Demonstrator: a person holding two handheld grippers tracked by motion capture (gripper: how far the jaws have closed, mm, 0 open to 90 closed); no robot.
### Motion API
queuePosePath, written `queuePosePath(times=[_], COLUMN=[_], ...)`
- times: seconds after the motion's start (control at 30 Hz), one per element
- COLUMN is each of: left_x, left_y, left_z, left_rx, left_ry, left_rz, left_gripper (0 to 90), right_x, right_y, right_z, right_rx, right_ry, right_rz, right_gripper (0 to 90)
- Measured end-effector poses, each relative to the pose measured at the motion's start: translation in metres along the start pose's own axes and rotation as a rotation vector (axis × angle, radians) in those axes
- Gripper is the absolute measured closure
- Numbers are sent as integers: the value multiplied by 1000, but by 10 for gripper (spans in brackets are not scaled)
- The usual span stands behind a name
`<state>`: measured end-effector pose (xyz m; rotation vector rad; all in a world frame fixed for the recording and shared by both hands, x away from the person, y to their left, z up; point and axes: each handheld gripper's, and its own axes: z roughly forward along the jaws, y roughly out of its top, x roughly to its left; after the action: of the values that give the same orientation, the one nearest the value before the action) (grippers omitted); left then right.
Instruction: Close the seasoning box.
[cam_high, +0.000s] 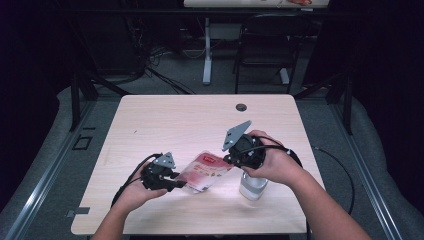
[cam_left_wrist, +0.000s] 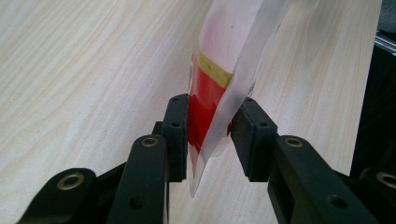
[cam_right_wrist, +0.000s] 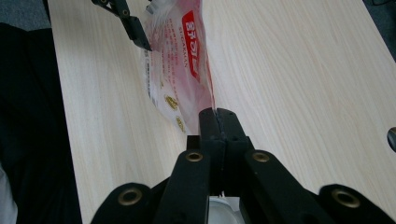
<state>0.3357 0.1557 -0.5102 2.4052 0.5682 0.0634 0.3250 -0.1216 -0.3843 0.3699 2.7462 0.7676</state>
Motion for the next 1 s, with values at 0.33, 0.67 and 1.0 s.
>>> queuePosePath(times=[0.33,0.67,1.0], left_x=[0,1,4], left_y=[-2,-4,-6], left_z=[3,3,-7], left_rx=[-10,-25,-67], left_ry=[1,2,13], left_rz=[-9,-21,-37], left_gripper=[677,657,617], right_x=[-1,-1,-1], right_y=[-1,0,1], right_z=[2,1,2], right_rx=[-16,-11,-1], right_ry=[2,-1,9], right_rz=[17,2,-11], right_gripper=[900,900,900])
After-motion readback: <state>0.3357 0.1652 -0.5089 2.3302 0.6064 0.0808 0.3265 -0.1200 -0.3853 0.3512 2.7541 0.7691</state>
